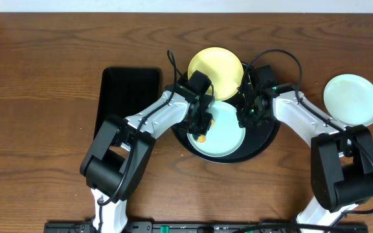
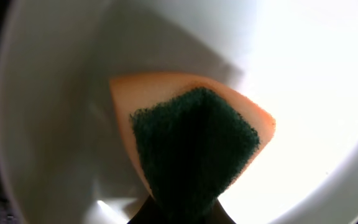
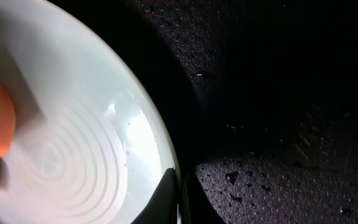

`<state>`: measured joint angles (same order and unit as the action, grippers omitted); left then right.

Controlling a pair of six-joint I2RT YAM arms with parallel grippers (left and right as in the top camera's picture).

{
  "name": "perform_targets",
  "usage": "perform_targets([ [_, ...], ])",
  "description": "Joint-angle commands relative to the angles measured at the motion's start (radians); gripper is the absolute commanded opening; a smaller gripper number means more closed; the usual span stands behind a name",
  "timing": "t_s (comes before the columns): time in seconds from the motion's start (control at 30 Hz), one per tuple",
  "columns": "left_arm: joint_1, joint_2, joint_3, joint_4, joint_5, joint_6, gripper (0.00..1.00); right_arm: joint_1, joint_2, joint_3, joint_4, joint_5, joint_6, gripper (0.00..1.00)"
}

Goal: Clean dirty plates on tray and stack at the side

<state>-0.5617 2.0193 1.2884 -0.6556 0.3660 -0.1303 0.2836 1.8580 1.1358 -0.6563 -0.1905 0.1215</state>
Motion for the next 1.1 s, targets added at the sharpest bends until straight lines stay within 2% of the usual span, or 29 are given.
perform_targets([
  [0.0, -0.007, 0.147, -0.137, -0.026, -0.055, -0.030, 0.08, 0.011, 0.001, -0.007, 0.002, 0.030, -0.003, 0.01],
  [0.2, -0.007, 0.147, -0.178, 0.026, 0.073, -0.079, 0.08, 0.011, 0.001, -0.007, 0.000, 0.030, -0.003, 0.01],
  [0.4, 0.015, 0.127, -0.144, 0.066, 0.309, -0.078, 0.08, 0.011, 0.001, -0.007, -0.001, 0.030, -0.003, 0.01],
  [0.67, 0.161, -0.127, 0.019, 0.140, 0.461, -0.195, 0.08, 0.011, 0.001, -0.006, -0.001, 0.030, -0.003, 0.01],
  [0.8, 0.229, -0.295, 0.025, 0.187, 0.468, -0.272, 0.07, 0.011, 0.001, -0.007, -0.001, 0.030, -0.003, 0.01],
  [0.97, 0.312, -0.420, 0.025, 0.124, 0.454, -0.267, 0.08, 0.011, 0.001, -0.007, -0.001, 0.029, -0.003, 0.02],
  [1.07, 0.369, -0.441, 0.025, 0.050, 0.351, -0.226, 0.08, 0.011, 0.001, -0.007, -0.001, 0.029, -0.003, 0.04],
])
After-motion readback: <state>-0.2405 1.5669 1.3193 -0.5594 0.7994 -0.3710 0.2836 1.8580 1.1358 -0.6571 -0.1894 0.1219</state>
